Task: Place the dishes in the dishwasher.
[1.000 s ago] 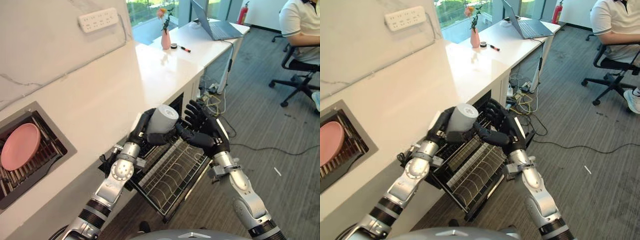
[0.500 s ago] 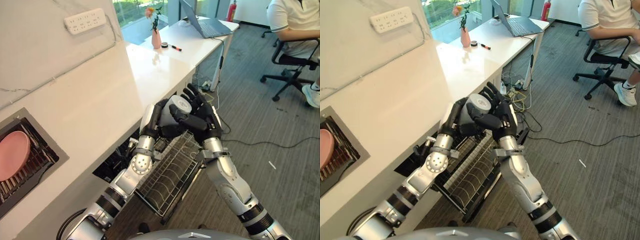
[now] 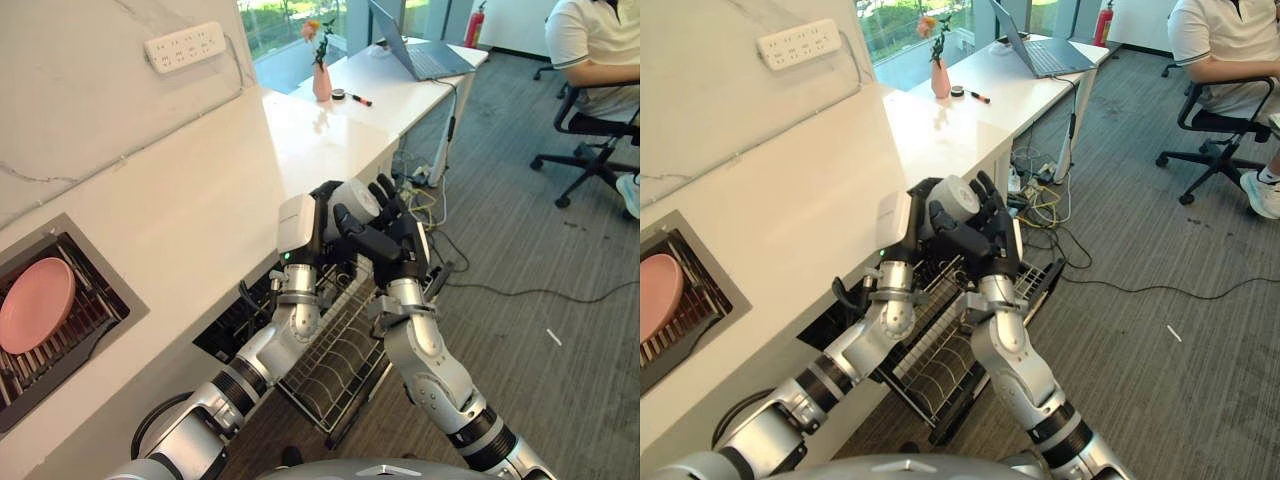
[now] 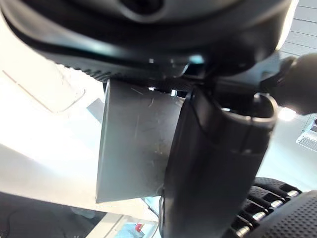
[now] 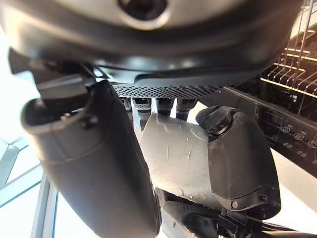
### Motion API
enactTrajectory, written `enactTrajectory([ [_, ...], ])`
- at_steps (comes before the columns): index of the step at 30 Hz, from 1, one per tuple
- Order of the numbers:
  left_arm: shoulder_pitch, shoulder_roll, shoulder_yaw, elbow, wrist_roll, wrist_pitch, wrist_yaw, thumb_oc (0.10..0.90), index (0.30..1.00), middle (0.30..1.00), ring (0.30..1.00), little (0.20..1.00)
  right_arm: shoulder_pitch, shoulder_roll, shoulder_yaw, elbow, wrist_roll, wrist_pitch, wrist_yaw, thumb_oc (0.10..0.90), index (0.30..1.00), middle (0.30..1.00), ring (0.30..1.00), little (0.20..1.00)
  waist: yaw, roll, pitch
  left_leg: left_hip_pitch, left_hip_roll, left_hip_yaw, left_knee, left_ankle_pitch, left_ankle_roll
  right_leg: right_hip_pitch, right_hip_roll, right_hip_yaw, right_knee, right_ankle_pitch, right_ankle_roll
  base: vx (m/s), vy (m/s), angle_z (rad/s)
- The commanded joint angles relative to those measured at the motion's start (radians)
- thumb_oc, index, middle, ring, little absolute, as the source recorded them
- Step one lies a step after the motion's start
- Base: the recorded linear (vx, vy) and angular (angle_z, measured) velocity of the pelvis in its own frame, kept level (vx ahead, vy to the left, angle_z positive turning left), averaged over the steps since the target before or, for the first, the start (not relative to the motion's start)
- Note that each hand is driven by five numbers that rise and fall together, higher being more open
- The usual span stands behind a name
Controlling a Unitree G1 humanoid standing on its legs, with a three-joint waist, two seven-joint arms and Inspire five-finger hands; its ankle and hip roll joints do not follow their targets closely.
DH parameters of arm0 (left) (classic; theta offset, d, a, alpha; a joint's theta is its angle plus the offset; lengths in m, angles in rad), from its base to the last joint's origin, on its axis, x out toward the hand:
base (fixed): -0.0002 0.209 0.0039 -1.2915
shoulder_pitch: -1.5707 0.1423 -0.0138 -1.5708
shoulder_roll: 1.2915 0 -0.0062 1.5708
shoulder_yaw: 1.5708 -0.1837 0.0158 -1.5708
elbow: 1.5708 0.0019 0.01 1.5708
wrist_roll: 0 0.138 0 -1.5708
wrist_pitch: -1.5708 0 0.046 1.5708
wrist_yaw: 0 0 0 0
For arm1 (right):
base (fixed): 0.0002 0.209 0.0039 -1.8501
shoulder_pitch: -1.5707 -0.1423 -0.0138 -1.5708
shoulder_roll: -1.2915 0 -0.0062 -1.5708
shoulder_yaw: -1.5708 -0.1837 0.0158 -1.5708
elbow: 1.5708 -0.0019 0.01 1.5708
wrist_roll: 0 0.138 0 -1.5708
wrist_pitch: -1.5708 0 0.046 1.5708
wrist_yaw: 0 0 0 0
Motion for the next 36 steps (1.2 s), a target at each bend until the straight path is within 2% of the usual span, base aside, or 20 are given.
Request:
enactTrajectory([
  [1,-0.256,-0.042,-0.016,0.088,0.102,-0.006,0.051,0.4,0.3,0.3,0.3,0.3,-0.152,0.113,0.045,-0.103,0.031,-0.11,0.033,0.8,0.9,0.9,0.9,0.9,0.032,-0.037,-0.051,0.118,0.053,0.001,0.003,-0.161,-0.024,-0.085,-0.004,-0.038,0.004,0.077,0.028,0.0,0.0,0.0],
  [5,-0.258,-0.052,-0.021,0.091,0.097,-0.002,0.047,0.4,0.3,0.3,0.3,0.3,-0.152,0.13,0.052,-0.099,0.071,-0.124,0.02,0.8,0.9,0.9,0.9,0.9,0.034,-0.039,-0.053,0.118,0.054,-0.002,0.003,-0.161,-0.025,-0.081,-0.004,-0.042,0.004,0.075,0.027,0.0,0.0,0.0],
  [9,-0.252,-0.062,-0.022,0.083,0.089,0.008,0.038,0.4,0.3,0.3,0.3,0.3,-0.141,0.162,0.054,-0.098,0.172,-0.166,-0.006,0.8,0.9,0.9,0.9,0.9,0.041,-0.041,-0.059,0.116,0.056,-0.009,0.003,-0.158,-0.028,-0.079,-0.003,-0.05,0.004,0.071,0.025,0.0,-0.002,0.01],
  [11,-0.25,-0.061,-0.022,0.078,0.086,0.008,0.034,0.4,0.3,0.3,0.3,0.3,-0.144,0.162,0.048,-0.095,0.167,-0.163,-0.009,0.8,0.9,0.9,0.9,0.9,0.043,-0.04,-0.058,0.115,0.057,-0.011,0.003,-0.157,-0.028,-0.078,-0.002,-0.053,0.004,0.07,0.025,0.0,0.0,0.0],
  [13,-0.239,-0.056,-0.017,0.076,0.064,-0.017,0.004,0.4,0.3,0.3,0.3,0.3,-0.142,0.136,0.021,-0.106,0.105,-0.141,0.011,0.8,0.9,0.9,0.9,0.9,0.044,-0.041,-0.059,0.114,0.056,-0.014,0.003,-0.157,-0.027,-0.076,-0.001,-0.056,0.004,0.07,0.024,0.0,-0.001,0.02],
  [17,-0.211,-0.052,-0.006,0.07,-0.032,-0.056,-0.062,0.4,0.3,0.3,0.3,0.3,-0.133,0.113,0.015,-0.103,0.071,-0.112,0.035,0.8,0.9,0.9,0.9,0.9,0.047,-0.042,-0.058,0.114,0.055,-0.015,0.003,-0.158,-0.026,-0.071,-0.003,-0.056,0.004,0.072,0.024,-0.01,0.002,0.04],
  [18,-0.189,-0.039,0.018,0.04,-0.111,-0.099,-0.108,0.4,0.3,0.3,0.3,0.3,-0.126,0.088,-0.005,-0.085,0.028,-0.084,0.057,0.8,0.9,0.9,0.9,0.9,0.048,-0.041,-0.058,0.114,0.053,-0.015,0.003,-0.159,-0.025,-0.07,-0.003,-0.056,0.004,0.073,0.023,0.0,0.0,0.0],
  [19,-0.188,-0.038,0.018,0.038,-0.111,-0.099,-0.109,0.4,0.3,0.3,0.3,0.3,-0.126,0.088,-0.005,-0.085,0.027,-0.084,0.057,0.8,0.9,0.9,0.9,0.9,0.048,-0.041,-0.058,0.114,0.053,-0.015,0.003,-0.159,-0.025,-0.069,-0.003,-0.056,0.004,0.073,0.023,0.0,0.0,0.0],
  [21,-0.16,-0.003,0.07,-0.022,-0.21,-0.149,-0.155,0.4,0.3,0.3,0.3,0.3,-0.111,0.024,-0.052,-0.062,-0.096,-0.033,0.094,0.8,0.9,0.9,0.9,0.9,0.047,-0.04,-0.058,0.118,0.054,-0.013,0.003,-0.16,-0.026,-0.066,-0.004,-0.058,0.004,0.071,0.024,0.0,0.0,0.0],
  [22,-0.16,-0.002,0.071,-0.024,-0.211,-0.148,-0.156,0.4,0.3,0.3,0.3,0.3,-0.111,0.023,-0.052,-0.063,-0.098,-0.032,0.094,0.8,0.9,0.9,0.9,0.9,0.047,-0.04,-0.057,0.119,0.054,-0.013,0.003,-0.16,-0.026,-0.065,-0.004,-0.058,0.004,0.071,0.024,0.0,0.0,0.0],
  [24,-0.143,0.013,0.11,-0.053,-0.269,-0.188,-0.177,0.4,0.3,0.3,0.3,0.3,-0.11,-0.045,-0.094,-0.054,-0.268,-0.003,0.125,0.8,0.9,0.9,0.9,0.9,0.044,-0.039,-0.058,0.122,0.057,-0.01,0.003,-0.16,-0.027,-0.063,-0.004,-0.06,0.004,0.067,0.025,0.0,0.0,0.0],
  [25,-0.127,0.02,0.141,-0.073,-0.31,-0.208,-0.187,0.4,0.3,0.3,0.3,0.3,-0.108,-0.102,-0.137,-0.063,-0.432,0.024,0.131,0.8,0.9,0.9,0.9,0.9,0.041,-0.037,-0.055,0.131,0.061,-0.009,0.003,-0.164,-0.028,-0.058,-0.002,-0.062,0.004,0.06,0.027,0.0,0.0,0.0],
  [26,-0.11,0.031,0.159,-0.091,-0.325,-0.234,-0.194,0.4,0.3,0.3,0.3,0.3,-0.097,-0.131,-0.179,-0.058,-0.533,0.0,0.115,0.8,0.9,0.9,0.9,0.9,0.037,-0.036,-0.057,0.131,0.063,-0.007,0.003,-0.161,-0.028,-0.06,-0.002,-0.063,0.004,0.059,0.028,0.0,0.0,0.0],
  [28,-0.093,0.036,0.176,-0.094,-0.344,-0.252,-0.193,0.4,0.3,0.3,0.3,0.3,-0.079,-0.144,-0.21,-0.053,-0.576,-0.01,0.1,0.8,0.9,0.9,0.9,0.9,0.03,-0.036,-0.058,0.134,0.064,-0.003,0.003,-0.162,-0.027,-0.06,-0.001,-0.061,0.004,0.057,0.029,0.0,0.0,0.0],
  [33,-0.073,0.051,0.201,-0.095,-0.355,-0.248,-0.177,0.4,0.3,0.3,0.3,0.3,-0.023,-0.133,-0.238,-0.037,-0.529,-0.033,0.08,0.8,0.9,0.9,0.9,0.9,0.019,-0.034,-0.059,0.142,0.063,0.005,0.003,-0.168,-0.026,-0.058,0.0,-0.052,0.004,0.058,0.03,0.01,0.003,-0.03],
  [34,-0.071,0.052,0.199,-0.099,-0.355,-0.248,-0.17,0.4,0.3,0.3,0.3,0.3,-0.016,-0.124,-0.235,-0.032,-0.491,-0.044,0.078,0.8,0.9,0.9,0.9,0.9,0.018,-0.033,-0.059,0.143,0.062,0.006,0.003,-0.169,-0.026,-0.057,-0.001,-0.051,0.004,0.058,0.03,0.0,0.0,0.0],
  [35,-0.073,0.051,0.199,-0.1,-0.355,-0.245,-0.16,0.4,0.3,0.3,0.3,0.3,-0.004,-0.096,-0.225,-0.022,-0.398,-0.067,0.076,0.8,0.9,0.9,0.9,0.9,0.018,-0.033,-0.059,0.144,0.062,0.006,0.003,-0.169,-0.026,-0.057,0.0,-0.049,0.004,0.06,0.029,0.01,0.003,-0.03],
  [36,-0.072,0.051,0.198,-0.1,-0.355,-0.245,-0.16,0.4,0.3,0.3,0.3,0.3,-0.005,-0.097,-0.225,-0.02,-0.395,-0.069,0.078,0.8,0.9,0.9,0.9,0.9,0.018,-0.034,-0.059,0.144,0.062,0.006,0.003,-0.169,-0.026,-0.057,0.0,-0.049,0.004,0.059,0.029,0.0,0.002,-0.05],
])
